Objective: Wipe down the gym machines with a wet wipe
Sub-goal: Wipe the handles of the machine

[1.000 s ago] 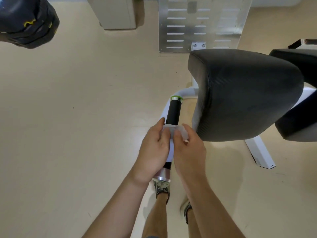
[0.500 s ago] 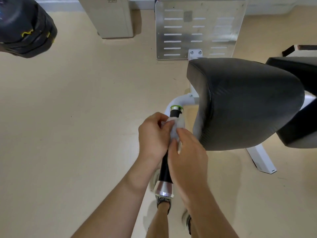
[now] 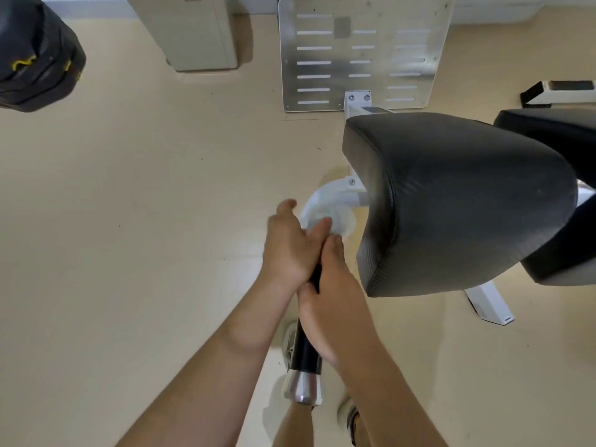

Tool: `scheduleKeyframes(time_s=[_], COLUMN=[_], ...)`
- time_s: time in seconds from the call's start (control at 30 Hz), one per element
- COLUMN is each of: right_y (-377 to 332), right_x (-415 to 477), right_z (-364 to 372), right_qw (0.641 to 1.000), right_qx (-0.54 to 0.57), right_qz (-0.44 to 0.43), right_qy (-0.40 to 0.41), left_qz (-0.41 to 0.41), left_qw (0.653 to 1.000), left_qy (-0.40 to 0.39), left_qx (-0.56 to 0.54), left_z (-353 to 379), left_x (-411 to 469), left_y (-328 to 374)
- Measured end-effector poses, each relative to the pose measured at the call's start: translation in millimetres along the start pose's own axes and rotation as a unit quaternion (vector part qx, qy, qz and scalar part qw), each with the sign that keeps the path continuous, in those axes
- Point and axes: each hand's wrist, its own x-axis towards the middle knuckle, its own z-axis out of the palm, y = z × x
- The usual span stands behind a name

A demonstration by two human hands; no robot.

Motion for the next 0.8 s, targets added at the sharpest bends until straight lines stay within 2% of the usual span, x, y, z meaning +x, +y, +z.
scheduleKeyframes(time_s=[0.07, 0.13, 0.2, 0.33, 0.43, 0.47, 0.53, 0.6, 0.67, 0.73, 0.8], right_y=[0, 0, -1, -2, -2, -2, -2, -2, 0, 1, 1], right_x=[-7, -6, -1, 9, 13, 14, 14, 12, 7, 2, -5], right_z=[-3, -7, -11, -11, -8, -8, -7, -6, -7, -8, -10], right_qw=[0.999, 0.996, 0.993, 0.990, 0.986, 0.986, 0.987, 0.988, 0.989, 0.990, 0.993], right_qx=[0.022, 0.067, 0.095, 0.115, 0.137, 0.140, 0.141, 0.140, 0.133, 0.126, 0.111], right_qz=[0.029, 0.055, 0.069, 0.086, 0.089, 0.088, 0.078, 0.070, 0.065, 0.058, 0.046], right_qy=[0.004, 0.004, 0.009, 0.015, 0.016, 0.015, 0.012, 0.008, 0.006, 0.006, 0.008], left_qz=[-0.007, 0.025, 0.056, 0.179, 0.211, 0.207, 0.166, 0.075, 0.004, -0.033, -0.022], left_qw=[0.997, 0.993, 0.989, 0.962, 0.942, 0.944, 0.969, 0.990, 0.981, 0.976, 0.984], left_qy=[-0.068, -0.092, -0.091, -0.044, -0.062, -0.076, -0.097, -0.121, -0.134, -0.137, -0.132], left_qx=[0.032, 0.070, 0.101, 0.201, 0.254, 0.247, 0.158, -0.006, -0.141, -0.168, -0.116], left_z=[6, 10, 14, 22, 26, 26, 22, 16, 14, 15, 14], left_x=[-2, 7, 16, 35, 54, 57, 57, 47, 34, 24, 18], left_y=[0, 4, 9, 17, 30, 33, 33, 21, 7, 0, -2])
